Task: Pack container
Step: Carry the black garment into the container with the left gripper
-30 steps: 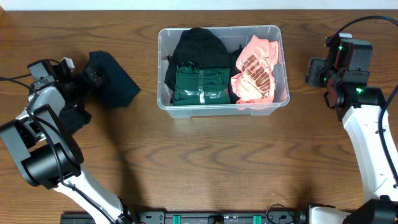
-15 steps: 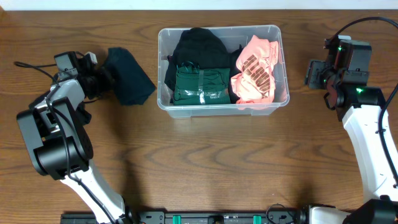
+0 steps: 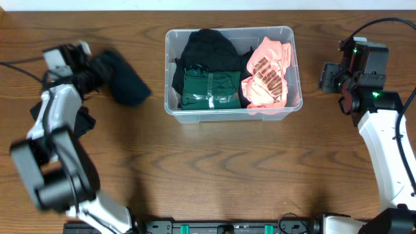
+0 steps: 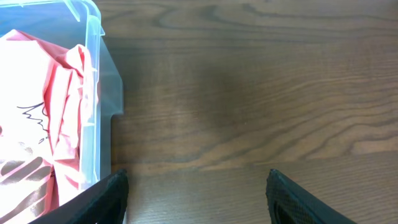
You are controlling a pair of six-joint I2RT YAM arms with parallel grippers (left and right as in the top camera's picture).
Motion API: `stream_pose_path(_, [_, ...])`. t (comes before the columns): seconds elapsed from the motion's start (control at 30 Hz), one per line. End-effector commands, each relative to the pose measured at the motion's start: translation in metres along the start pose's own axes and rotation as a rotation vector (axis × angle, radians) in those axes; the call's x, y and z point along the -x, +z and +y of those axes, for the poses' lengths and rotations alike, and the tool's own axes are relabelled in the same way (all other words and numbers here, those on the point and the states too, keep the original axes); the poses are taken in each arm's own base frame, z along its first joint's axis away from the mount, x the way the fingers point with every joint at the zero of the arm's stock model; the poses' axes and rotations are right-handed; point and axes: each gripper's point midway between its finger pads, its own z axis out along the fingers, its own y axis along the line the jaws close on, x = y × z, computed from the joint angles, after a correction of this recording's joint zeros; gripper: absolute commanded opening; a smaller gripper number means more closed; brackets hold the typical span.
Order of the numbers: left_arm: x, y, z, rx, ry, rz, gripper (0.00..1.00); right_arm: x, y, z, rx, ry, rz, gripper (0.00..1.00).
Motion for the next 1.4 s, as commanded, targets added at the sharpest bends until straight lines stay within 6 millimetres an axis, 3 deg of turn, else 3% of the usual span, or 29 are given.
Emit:
stream_pose_path(0.0, [0.04, -0.056, -0.049, -0.056, 0.095, -0.154, 0.06, 0.0, 0.001, -0.005, -0.015, 0.022, -0.001, 0.69])
stream_pose_path(0.1, [0.046, -0.088, -0.097, -0.125, 0.173, -0.217, 0.06, 0.0, 0.001, -0.005, -0.015, 0.022, 0.001, 0.69])
stream_pose_path(0.23, [0.024, -0.107, -0.17, -0.272, 0.281, -0.206, 0.06, 0.0, 0.001, -0.005, -0.015, 0.022, 0.0, 0.69])
stream_pose_path(0.37, [-0.02, -0.099, -0.234, -0.393, 0.377, -0.123, 0.06, 0.0, 0.001, -0.005, -0.015, 0.022, 0.001, 0.69])
stream_pose_path(0.47, [-0.055, -0.087, -0.266, -0.454, 0.426, -0.048, 0.06, 0.0, 0.001, -0.005, -0.015, 0.022, 0.001, 0.69])
stream_pose_path(0.6, [-0.096, -0.068, -0.294, -0.505, 0.474, 0.045, 0.06, 0.0, 0.001, -0.005, -0.015, 0.022, 0.001, 0.69])
stream_pose_path(0.73, [-0.121, -0.053, -0.312, -0.542, 0.508, 0.09, 0.06, 0.0, 0.001, -0.005, -0.015, 0.022, 0.001, 0.69])
stream_pose_path(0.87, [-0.124, -0.055, -0.338, -0.617, 0.547, 0.04, 0.06, 0.0, 0.001, -0.005, -0.015, 0.022, 0.001, 0.69])
stream_pose_path(1.07, [-0.122, -0.074, -0.379, -0.739, 0.574, -0.056, 0.06, 0.0, 0.001, -0.005, -0.016, 0.022, 0.001, 0.69])
stream_pose_path(1.23, [-0.139, -0.075, -0.388, -0.757, 0.544, -0.006, 0.06, 0.0, 0.001, -0.005, -0.016, 0.022, 0.001, 0.69])
stream_pose_path(1.37, [-0.155, -0.062, -0.384, -0.736, 0.537, 0.053, 0.06, 0.0, 0.001, -0.005, -0.016, 0.022, 0.001, 0.69])
